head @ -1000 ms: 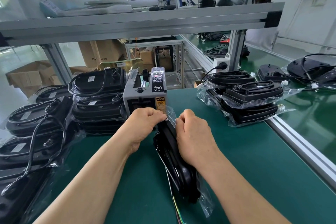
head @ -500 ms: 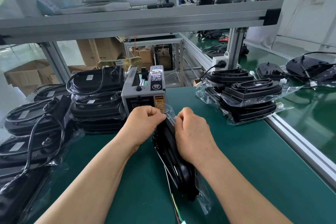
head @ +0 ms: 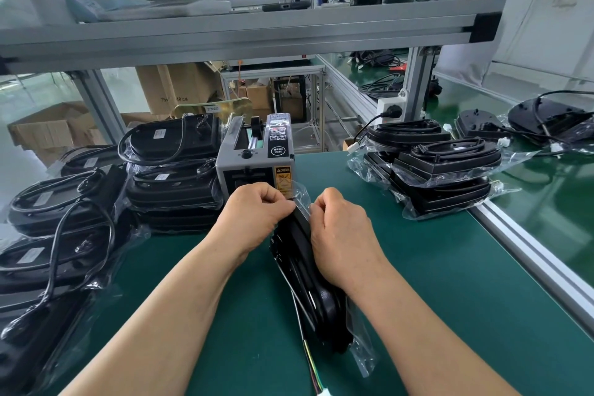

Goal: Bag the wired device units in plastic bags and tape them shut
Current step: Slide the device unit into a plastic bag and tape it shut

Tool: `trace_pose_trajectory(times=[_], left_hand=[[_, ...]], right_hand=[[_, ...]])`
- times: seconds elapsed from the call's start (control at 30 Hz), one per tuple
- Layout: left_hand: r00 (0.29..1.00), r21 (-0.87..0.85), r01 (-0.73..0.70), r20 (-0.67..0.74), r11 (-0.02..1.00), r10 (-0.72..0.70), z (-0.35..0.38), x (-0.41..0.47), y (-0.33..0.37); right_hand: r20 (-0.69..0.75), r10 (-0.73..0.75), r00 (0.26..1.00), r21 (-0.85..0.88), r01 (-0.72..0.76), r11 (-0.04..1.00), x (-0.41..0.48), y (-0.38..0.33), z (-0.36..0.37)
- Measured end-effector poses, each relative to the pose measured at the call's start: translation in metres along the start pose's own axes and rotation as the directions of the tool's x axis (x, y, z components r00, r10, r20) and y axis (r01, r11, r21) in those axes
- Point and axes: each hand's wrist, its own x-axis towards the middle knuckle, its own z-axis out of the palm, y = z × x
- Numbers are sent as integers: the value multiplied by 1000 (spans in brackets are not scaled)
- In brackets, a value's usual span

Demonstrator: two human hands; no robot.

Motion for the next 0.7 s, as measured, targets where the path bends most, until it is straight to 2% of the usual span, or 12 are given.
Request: trace_pose_trajectory(times=[0.07, 0.17, 0.33, 0.53, 0.7], left_hand=[[999, -36, 40, 11, 999, -40, -2, 2, 1], [984, -164, 173, 63, 971, -164, -4, 5, 2], [898, -420, 439, 217, 794, -382, 3, 9, 1], [912, -506, 407, 177, 760, -371, 8, 7, -10], [936, -505, 351, 186, 788, -297, 14, 2, -10]], right_hand=[[-1, -3, 1000, 3, 3, 1000, 0, 0, 0], [-2, -14, 1000, -8, 14, 1000, -1, -1, 1], [-10, -17, 1000, -35, 17, 999, -1, -1, 2], [-22, -22, 1000, -59, 21, 998, 1, 2, 3], [-22, -22, 1000, -30, 22, 999, 1, 3, 4]])
